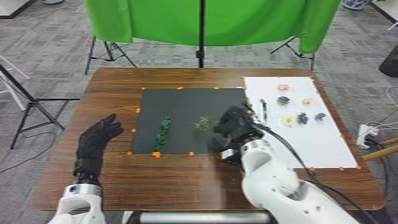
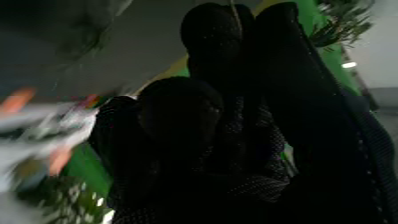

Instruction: Arrange flowers

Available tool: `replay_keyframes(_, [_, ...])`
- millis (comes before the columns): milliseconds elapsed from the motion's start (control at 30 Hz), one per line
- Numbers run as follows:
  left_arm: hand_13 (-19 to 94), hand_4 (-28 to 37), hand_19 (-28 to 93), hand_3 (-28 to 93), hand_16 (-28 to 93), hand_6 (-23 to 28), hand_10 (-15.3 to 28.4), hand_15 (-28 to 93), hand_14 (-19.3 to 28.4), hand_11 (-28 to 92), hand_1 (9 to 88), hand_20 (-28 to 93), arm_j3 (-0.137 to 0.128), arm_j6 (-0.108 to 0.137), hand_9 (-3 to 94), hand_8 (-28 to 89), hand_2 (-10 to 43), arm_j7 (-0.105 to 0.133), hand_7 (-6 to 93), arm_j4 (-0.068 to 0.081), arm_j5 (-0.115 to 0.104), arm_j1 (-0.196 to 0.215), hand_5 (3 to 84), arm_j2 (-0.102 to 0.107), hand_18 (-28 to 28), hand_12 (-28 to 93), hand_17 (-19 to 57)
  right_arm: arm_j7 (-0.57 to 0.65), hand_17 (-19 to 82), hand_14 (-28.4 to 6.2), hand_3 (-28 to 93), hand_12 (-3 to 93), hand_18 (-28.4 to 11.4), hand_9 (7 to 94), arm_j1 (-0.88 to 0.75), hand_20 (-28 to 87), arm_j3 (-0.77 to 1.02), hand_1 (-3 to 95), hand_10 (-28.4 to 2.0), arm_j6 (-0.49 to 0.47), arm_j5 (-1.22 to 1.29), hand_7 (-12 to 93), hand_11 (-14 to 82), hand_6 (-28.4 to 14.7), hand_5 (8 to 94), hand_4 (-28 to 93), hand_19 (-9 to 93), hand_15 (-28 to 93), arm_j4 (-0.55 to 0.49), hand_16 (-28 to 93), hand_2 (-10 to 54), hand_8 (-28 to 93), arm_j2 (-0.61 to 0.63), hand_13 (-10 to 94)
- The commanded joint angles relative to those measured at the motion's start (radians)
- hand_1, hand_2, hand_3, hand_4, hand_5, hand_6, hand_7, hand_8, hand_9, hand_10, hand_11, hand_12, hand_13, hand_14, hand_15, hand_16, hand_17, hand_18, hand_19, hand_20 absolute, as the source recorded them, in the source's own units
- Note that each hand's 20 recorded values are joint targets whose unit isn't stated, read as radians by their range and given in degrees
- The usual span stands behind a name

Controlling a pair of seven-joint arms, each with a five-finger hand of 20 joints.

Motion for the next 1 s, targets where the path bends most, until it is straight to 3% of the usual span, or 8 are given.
replay_keyframes(33, [30, -25.7, 18, 64, 2, 6.4, 14.5, 36, 18.1, 23, 25.5, 21, 0.013, -0.025, 41.5, -4, 7.1, -0.025, 9.3, 0.009, 0.005, 0.003, 42.7, -0.005, 14.5, 14, -1.3, -0.004, 62, -3.7, 55, 43.3, -12.4, 89.8, 0.114, 55, -0.087, 59.6, -9.6, 0.034, 0.076, 25, 22.4, 0.2, 82.3, -16, 93, 60, 0.076, 34, -9.5, 17, -0.089, 87])
replay_keyframes(267, [30, -25.6, 18, 64, 2, 6.4, 14.5, 36, 18.2, 22, 25.6, 21, 0.016, -0.038, 41.5, -4, 7.0, -0.031, 9.2, 0.01, 0.007, 0.003, 42.7, -0.006, 14.5, 14, -1.4, -0.009, 61, -3.6, 53, 41.5, -12.4, 88.8, 0.144, 55, -0.131, 57.8, -10.4, 0.022, 0.122, 25, 24.5, -0.5, 80.9, -14, 93, 59, 0.107, 34, -9.5, 17, -0.102, 87])
replay_keyframes(467, [30, -25.2, 18, 64, 2, 6.3, 14.5, 36, 18.2, 22, 25.6, 21, 0.015, -0.042, 41.4, -4, 6.9, -0.033, 9.1, 0.012, 0.007, -0.001, 42.5, -0.008, 14.5, 14, -1.5, -0.034, 61, -4.4, 44, 29.8, -12.6, 85.5, 0.158, 53, -0.157, 56.1, -12.2, 0.01, 0.146, 23, 33.5, -1.9, 77.7, -10, 93, 59, 0.125, 34, -9.5, 16, -0.107, 86])
replay_keyframes(700, [30, -24.9, 18, 64, 2, 6.4, 14.5, 36, 18.3, 22, 25.6, 21, 0.016, -0.044, 41.3, -4, 6.5, -0.035, 8.9, 0.012, 0.009, 0.001, 42.4, -0.01, 14.6, 14, -1.5, -0.052, 60, -4.8, 58, 28.4, -13.0, 84.4, 0.161, 52, -0.169, 45.3, -12.4, 0.019, 0.156, 22, 34.9, -1.9, 75.6, -18, 93, 58, 0.125, 34, -9.5, 9, -0.11, 86])
replay_keyframes(800, [30, -24.8, 18, 64, 2, 6.4, 14.5, 36, 18.3, 22, 25.7, 21, 0.017, -0.045, 41.3, -4, 6.3, -0.034, 8.9, 0.013, 0.009, -0.001, 42.4, -0.008, 14.5, 14, -1.5, -0.06, 61, -4.8, 62, 28.1, -12.9, 84.3, 0.161, 52, -0.168, 42.2, -12.7, 0.04, 0.159, 22, 35.2, -1.7, 75.2, -20, 93, 58, 0.118, 34, -9.5, -3, -0.106, 86])
replay_keyframes(1000, [30, -24.6, 18, 64, 2, 6.4, 14.5, 36, 18.3, 22, 25.9, 21, 0.018, -0.046, 41.3, -4, 6.1, -0.037, 8.7, 0.014, 0.007, -0.002, 42.4, -0.011, 14.5, 14, -1.5, -0.058, 60, -5.1, 61, 28.2, -13.3, 83.9, 0.157, 52, -0.153, 38.9, -12.9, 0.027, 0.14, 22, 35.4, -2.0, 73.8, -21, 93, 58, 0.111, 34, -9.5, -8, -0.094, 86])
